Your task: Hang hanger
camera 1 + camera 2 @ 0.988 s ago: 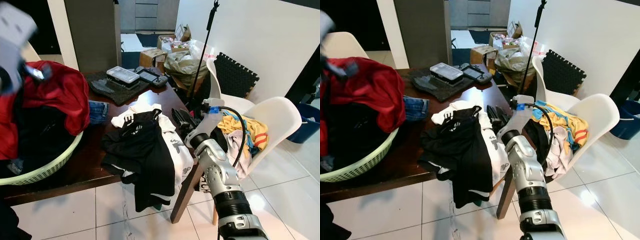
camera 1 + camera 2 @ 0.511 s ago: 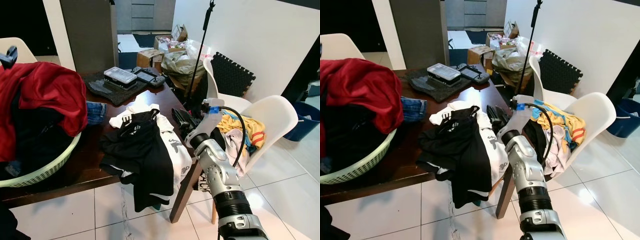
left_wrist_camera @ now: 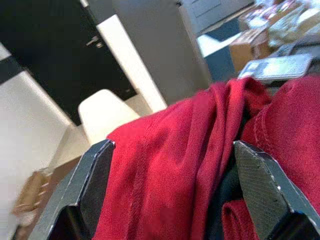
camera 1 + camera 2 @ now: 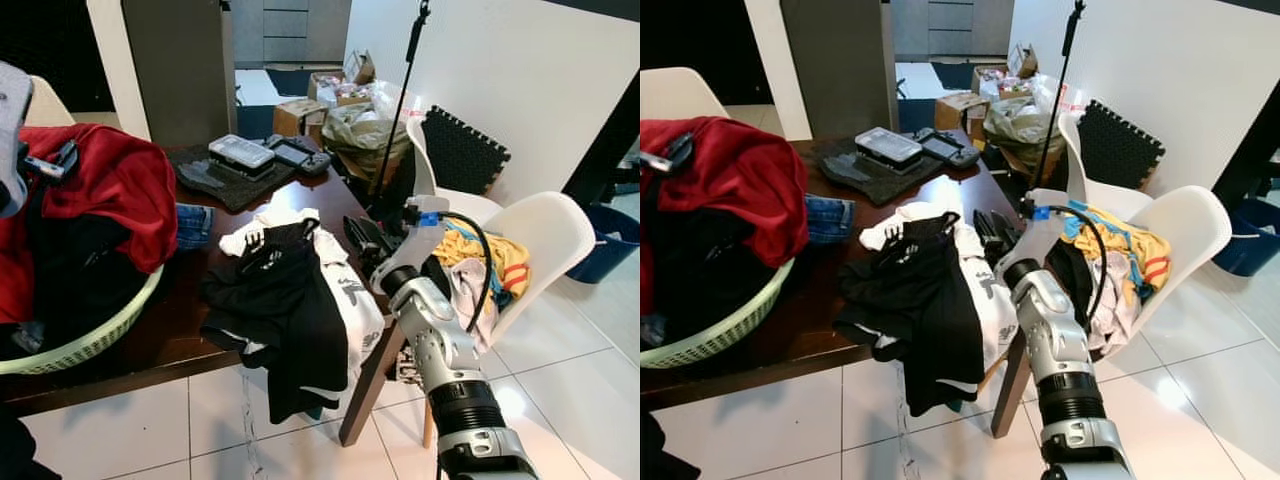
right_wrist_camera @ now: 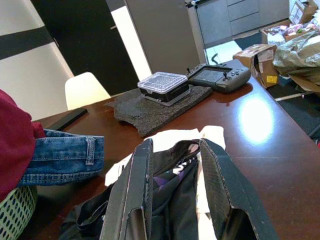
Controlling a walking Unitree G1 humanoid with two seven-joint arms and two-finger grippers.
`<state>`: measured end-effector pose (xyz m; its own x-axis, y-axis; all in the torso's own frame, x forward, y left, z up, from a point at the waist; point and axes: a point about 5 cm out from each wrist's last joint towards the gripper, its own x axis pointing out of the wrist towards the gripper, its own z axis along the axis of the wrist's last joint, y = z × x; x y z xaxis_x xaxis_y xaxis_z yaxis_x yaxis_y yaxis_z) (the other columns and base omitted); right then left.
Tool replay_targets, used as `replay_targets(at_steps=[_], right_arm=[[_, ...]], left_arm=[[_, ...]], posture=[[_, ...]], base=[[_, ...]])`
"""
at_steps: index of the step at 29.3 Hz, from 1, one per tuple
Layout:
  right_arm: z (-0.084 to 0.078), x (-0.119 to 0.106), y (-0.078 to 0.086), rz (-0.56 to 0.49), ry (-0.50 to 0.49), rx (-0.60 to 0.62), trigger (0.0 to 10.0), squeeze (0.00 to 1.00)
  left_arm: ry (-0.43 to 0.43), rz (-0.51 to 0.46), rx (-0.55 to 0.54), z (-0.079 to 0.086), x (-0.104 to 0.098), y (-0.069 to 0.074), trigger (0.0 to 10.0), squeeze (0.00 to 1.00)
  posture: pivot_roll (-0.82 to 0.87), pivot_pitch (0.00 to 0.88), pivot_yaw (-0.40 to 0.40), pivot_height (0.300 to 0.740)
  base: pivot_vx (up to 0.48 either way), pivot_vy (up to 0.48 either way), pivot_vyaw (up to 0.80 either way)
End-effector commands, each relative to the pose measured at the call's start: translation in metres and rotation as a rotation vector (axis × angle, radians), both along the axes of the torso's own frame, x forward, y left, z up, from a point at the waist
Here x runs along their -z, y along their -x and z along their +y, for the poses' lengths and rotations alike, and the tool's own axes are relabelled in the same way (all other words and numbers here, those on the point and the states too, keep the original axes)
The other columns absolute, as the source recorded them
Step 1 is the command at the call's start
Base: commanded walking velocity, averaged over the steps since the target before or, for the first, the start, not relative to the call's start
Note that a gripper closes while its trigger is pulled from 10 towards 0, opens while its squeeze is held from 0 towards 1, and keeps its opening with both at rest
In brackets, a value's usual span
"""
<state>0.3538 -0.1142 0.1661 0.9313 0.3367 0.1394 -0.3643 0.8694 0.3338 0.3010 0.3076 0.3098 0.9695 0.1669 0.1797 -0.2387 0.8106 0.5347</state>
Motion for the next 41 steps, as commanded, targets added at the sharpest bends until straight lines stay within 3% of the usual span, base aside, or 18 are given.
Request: replay_targets(at_steps=[1, 8, 21, 22, 23, 26, 27, 41], right_arm=[[-0.001, -0.003, 0.000, -0.005, -0.003, -0.002, 10.0, 0.00], [0.001, -0.003, 0.000, -0.007, -0.003, -0.018, 10.0, 0.00], [0.013, -0.006, 0.005, -0.040, 0.000, -0.118, 10.0, 0.00], [0.013, -0.006, 0.005, -0.040, 0.000, -0.117, 10.0, 0.00], [0.013, -0.006, 0.005, -0.039, 0.001, -0.116, 10.0, 0.00], [0.013, -0.006, 0.005, -0.038, 0.002, -0.114, 10.0, 0.00], [0.012, -0.006, 0.004, -0.036, 0.003, -0.112, 10.0, 0.00], [0.012, -0.004, 0.004, -0.028, 0.007, -0.115, 10.0, 0.00]], left_arm=[[-0.037, 0.040, -0.054, 0.003, 0.007, 0.000, 10.0, 0.00], [-0.067, 0.084, -0.127, 0.019, 0.019, 0.002, 10.0, 0.00], [-0.110, 0.060, -0.168, 0.023, 0.021, 0.005, 10.0, 0.00], [-0.115, 0.058, -0.174, 0.023, 0.021, 0.005, 8.3, 0.00], [-0.120, 0.054, -0.181, 0.024, 0.021, 0.005, 4.0, 0.00], [-0.126, 0.048, -0.188, 0.025, 0.020, 0.005, 4.0, 0.00], [-0.130, 0.040, -0.195, 0.026, 0.019, 0.005, 0.0, 0.00], [-0.150, 0.010, -0.215, 0.028, 0.012, 0.006, 0.0, 0.00]], posture=[[0.09, 0.000, -0.065, 0.740], [0.09, 0.000, -0.070, 0.740], [0.09, 0.000, -0.077, 0.740], [0.09, 0.000, -0.075, 0.740], [0.09, 0.000, -0.075, 0.740], [0.09, 0.000, -0.076, 0.740], [0.09, 0.000, -0.077, 0.740], [0.09, 0.000, -0.077, 0.740]], base=[[0.000, 0.000, 0.00], [0.000, 0.000, 0.00], [0.000, 0.000, 0.00], [0.000, 0.000, 0.00], [0.000, 0.000, 0.00], [0.000, 0.000, 0.00], [0.000, 0.000, 0.00], [0.000, 0.000, 0.00]])
